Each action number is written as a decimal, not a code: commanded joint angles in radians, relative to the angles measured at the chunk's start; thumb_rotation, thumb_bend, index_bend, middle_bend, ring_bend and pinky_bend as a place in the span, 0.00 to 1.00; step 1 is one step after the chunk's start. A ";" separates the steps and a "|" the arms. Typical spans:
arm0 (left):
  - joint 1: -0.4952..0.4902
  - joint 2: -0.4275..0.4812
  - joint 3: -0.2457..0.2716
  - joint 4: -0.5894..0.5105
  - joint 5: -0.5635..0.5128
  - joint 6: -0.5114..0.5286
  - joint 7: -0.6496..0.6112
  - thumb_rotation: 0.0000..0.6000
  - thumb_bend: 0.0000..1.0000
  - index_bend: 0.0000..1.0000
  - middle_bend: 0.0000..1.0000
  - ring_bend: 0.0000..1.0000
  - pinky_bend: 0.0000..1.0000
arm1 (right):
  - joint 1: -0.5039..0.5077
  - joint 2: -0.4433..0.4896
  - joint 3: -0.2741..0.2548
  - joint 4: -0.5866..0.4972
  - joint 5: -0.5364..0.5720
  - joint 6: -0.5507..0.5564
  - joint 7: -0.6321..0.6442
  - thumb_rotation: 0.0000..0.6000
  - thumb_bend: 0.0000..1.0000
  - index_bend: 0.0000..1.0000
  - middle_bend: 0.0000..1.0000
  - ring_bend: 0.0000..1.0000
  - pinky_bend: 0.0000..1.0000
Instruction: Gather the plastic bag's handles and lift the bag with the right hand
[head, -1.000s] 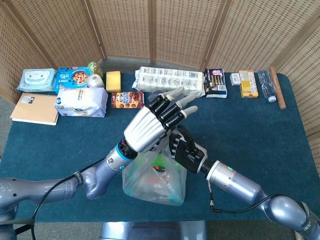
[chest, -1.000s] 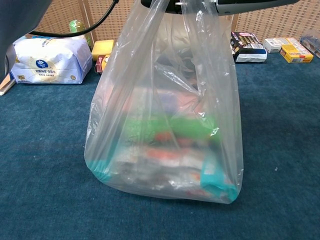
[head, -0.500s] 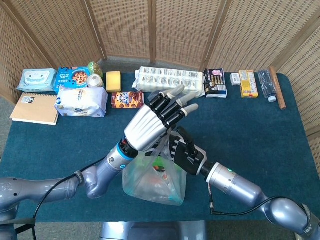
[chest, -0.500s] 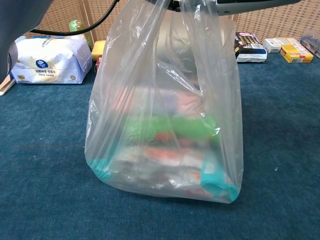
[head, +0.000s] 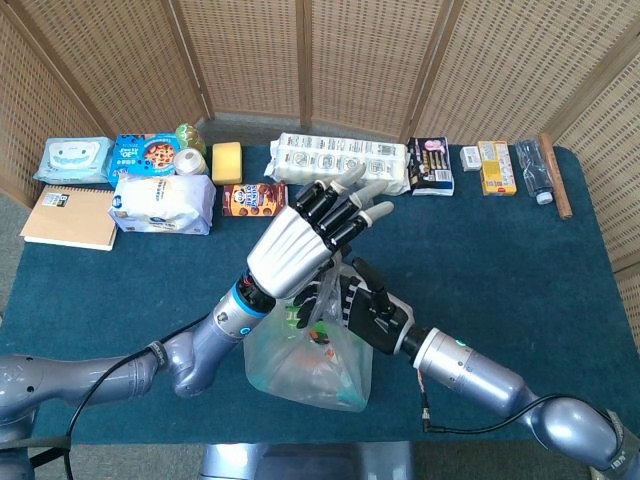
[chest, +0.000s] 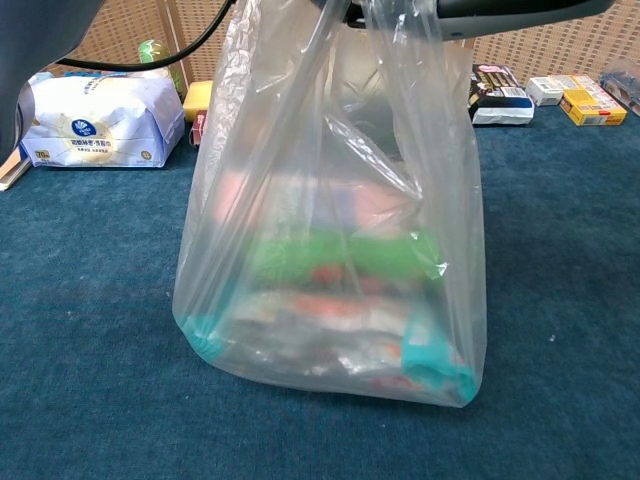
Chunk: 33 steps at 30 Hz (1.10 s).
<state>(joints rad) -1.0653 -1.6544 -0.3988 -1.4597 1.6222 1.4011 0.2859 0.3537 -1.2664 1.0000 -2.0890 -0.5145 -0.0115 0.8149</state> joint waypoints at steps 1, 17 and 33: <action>0.000 0.000 0.000 -0.001 0.000 0.002 -0.001 1.00 0.11 0.15 0.17 0.07 0.26 | 0.002 0.003 -0.001 0.002 -0.001 -0.003 0.001 0.28 0.17 0.37 0.46 0.45 0.39; 0.036 0.063 0.004 -0.117 -0.091 -0.060 0.013 1.00 0.08 0.09 0.14 0.05 0.25 | 0.001 0.016 -0.006 0.012 0.003 0.003 0.012 0.29 0.20 0.44 0.54 0.55 0.50; 0.073 0.191 0.005 -0.285 -0.241 -0.182 0.062 1.00 0.07 0.05 0.13 0.03 0.25 | -0.004 0.036 -0.013 0.029 0.006 0.006 0.023 0.28 0.21 0.46 0.61 0.64 0.57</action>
<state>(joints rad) -0.9944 -1.4674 -0.3943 -1.7398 1.3862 1.2230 0.3449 0.3499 -1.2303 0.9877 -2.0600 -0.5085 -0.0053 0.8371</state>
